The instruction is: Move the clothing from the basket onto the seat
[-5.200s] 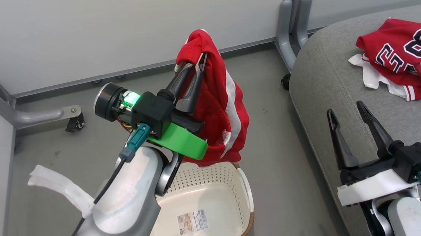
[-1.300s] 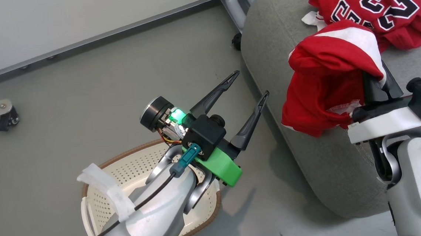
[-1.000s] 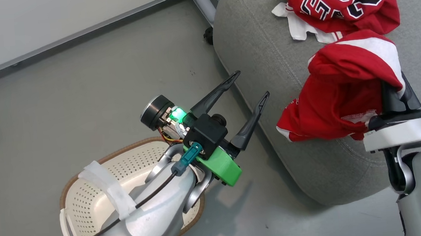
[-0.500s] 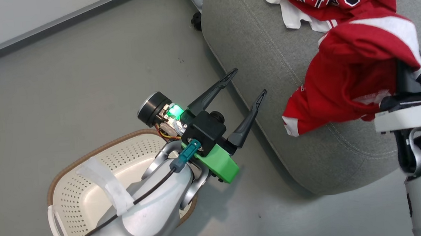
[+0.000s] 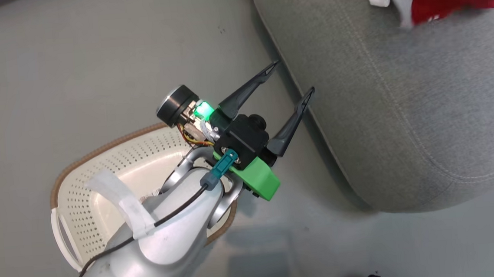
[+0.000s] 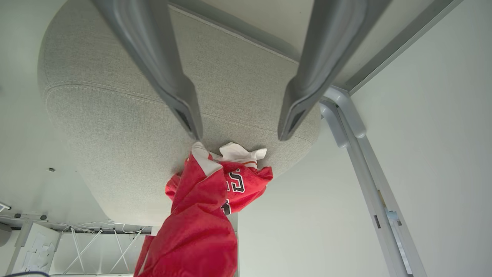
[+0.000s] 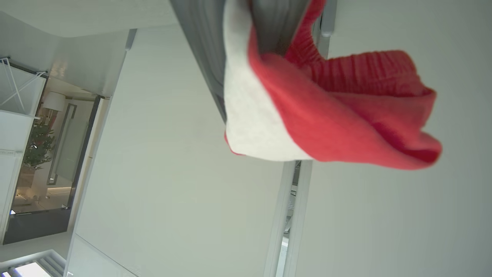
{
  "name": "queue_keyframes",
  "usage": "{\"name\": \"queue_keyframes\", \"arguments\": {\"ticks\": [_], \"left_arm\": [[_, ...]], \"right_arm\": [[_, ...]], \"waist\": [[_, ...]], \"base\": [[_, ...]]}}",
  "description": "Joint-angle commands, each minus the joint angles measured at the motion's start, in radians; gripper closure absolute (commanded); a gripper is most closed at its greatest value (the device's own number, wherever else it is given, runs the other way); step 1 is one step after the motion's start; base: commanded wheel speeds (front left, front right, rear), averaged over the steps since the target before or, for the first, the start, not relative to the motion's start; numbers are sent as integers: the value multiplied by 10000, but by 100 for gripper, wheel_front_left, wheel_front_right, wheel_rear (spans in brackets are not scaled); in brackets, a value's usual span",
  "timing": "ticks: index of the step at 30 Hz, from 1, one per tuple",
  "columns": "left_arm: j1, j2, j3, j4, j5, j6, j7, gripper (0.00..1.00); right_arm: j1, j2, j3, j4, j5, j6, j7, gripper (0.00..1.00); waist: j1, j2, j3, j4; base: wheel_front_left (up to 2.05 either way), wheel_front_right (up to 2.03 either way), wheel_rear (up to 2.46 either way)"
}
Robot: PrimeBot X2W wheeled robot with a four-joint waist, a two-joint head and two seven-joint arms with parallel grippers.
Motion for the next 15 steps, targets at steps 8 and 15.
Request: {"name": "queue_keyframes", "arguments": {"ticks": [8, 15], "left_arm": [[-786, 43, -91, -169, 242, -81, 23, 0], [-1184, -49, -122, -220, 341, -42, 11, 0]], "right_arm": [[-2662, -1308, -425, 937, -86, -11, -28, 100], [-3781, -2012, -616, 2387, -246, -11, -28, 100]], "waist": [[-1, 68, 1721, 711], [-1, 68, 2471, 934]], "base": [[0, 0, 0], [0, 0, 0]]}}
